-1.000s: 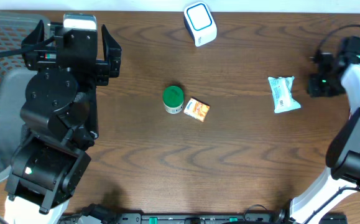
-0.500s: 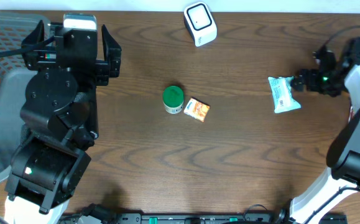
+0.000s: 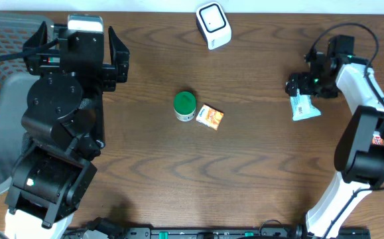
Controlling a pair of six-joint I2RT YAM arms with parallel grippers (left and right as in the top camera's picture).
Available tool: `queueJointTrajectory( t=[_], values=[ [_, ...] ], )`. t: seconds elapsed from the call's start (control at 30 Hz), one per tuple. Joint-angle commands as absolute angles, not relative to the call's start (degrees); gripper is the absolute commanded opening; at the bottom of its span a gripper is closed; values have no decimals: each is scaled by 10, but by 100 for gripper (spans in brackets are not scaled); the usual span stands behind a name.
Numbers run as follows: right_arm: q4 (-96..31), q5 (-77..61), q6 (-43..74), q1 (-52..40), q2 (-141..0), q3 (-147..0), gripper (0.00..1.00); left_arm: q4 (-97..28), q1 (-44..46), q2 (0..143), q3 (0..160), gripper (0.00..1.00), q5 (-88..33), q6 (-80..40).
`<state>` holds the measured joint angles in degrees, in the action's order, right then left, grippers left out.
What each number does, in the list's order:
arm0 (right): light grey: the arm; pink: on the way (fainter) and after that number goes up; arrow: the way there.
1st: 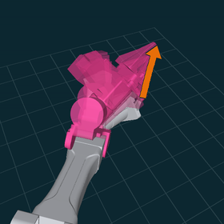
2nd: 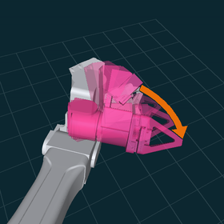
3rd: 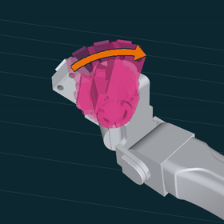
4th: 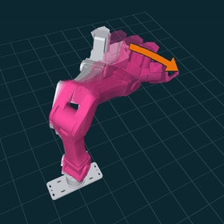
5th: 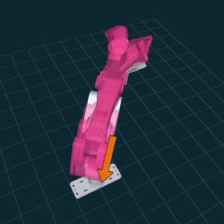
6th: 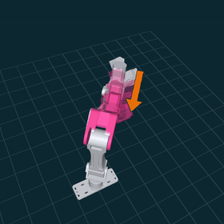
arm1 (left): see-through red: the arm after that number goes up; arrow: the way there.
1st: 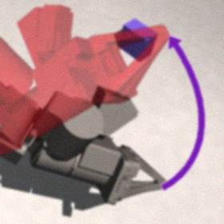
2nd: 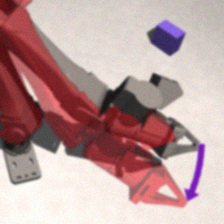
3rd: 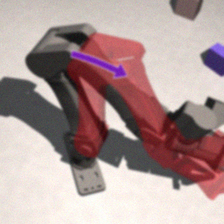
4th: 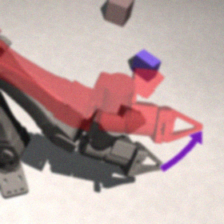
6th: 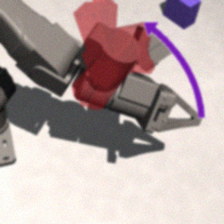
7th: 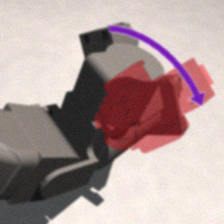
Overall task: Scan the item barcode
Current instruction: 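Move the wipes pack right and release it near the chocolate bar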
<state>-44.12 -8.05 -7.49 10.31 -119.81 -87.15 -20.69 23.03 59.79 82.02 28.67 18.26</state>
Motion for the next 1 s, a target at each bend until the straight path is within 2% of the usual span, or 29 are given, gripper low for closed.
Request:
queueJointTrajectory(
  t=[0.0,0.17,0.23,0.4,0.5,0.67,0.97],
  values=[
    [-447,-33,-47,93,-1229,-864,92,-206,228,595,829,100,290,188],
    [-460,-32,-47,94,-1230,-864,74,-206,228,595,829,100,290,188],
    [-461,-28,-47,96,-1230,-864,61,-206,228,595,829,100,290,188],
    [-463,5,-23,106,-1229,-866,38,-206,228,595,829,100,290,188],
    [-470,32,-9,117,-1229,-872,36,-206,228,595,829,100,290,188],
    [-474,65,-9,149,-1229,-880,28,-206,228,595,829,100,290,188],
    [-445,171,-16,242,-1229,-880,28,-206,228,595,829,100,290,188]
  ],
)
